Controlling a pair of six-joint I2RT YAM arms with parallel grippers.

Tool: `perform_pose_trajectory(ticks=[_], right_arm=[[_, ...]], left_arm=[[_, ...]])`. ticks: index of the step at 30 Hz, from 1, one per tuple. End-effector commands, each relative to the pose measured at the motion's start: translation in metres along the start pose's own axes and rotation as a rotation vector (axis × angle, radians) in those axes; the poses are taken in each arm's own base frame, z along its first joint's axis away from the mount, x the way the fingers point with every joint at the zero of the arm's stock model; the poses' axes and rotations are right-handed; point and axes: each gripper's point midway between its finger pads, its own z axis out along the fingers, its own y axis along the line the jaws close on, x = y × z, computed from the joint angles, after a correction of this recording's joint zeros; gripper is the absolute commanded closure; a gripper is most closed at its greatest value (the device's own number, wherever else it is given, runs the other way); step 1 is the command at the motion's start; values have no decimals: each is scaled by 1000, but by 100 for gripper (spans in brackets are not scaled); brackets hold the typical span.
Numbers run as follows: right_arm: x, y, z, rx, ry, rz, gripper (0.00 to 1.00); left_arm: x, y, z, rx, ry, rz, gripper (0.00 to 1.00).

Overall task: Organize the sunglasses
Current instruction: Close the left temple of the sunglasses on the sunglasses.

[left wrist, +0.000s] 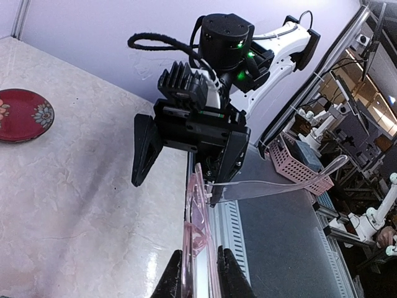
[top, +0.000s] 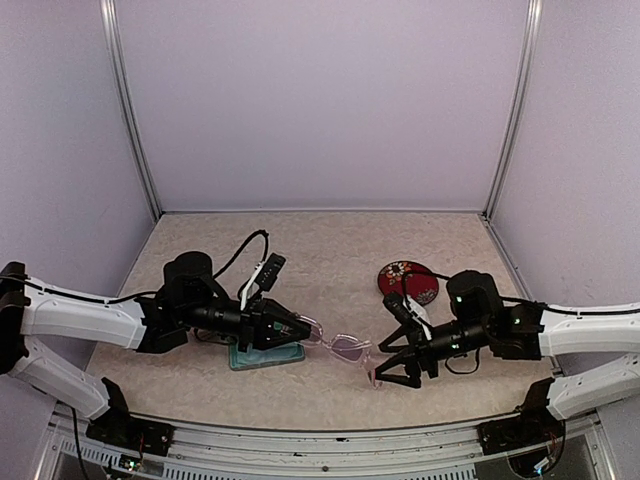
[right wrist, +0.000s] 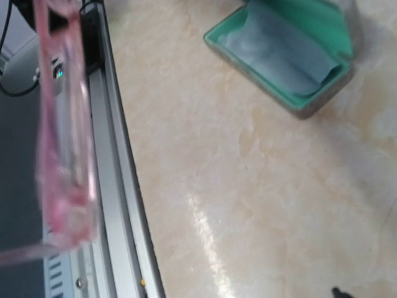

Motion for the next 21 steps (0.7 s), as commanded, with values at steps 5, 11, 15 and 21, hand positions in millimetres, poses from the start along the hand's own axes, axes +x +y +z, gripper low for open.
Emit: perform_pose_trajectory(ticks=[5, 11, 15, 21], right_arm=[[-17, 12, 10, -60, -14, -46, 11], [-22, 17, 22, -91, 1, -53, 10], [-26, 18, 26, -99, 2, -58, 10], [-30, 19, 30, -116, 6, -63, 7]], left_arm=[[-1, 1, 0, 11, -16, 3, 86], [5, 4, 3, 9, 3, -4, 86], [8, 3, 5, 10, 13, -2, 86], [18, 3, 15, 17, 57, -2, 86]])
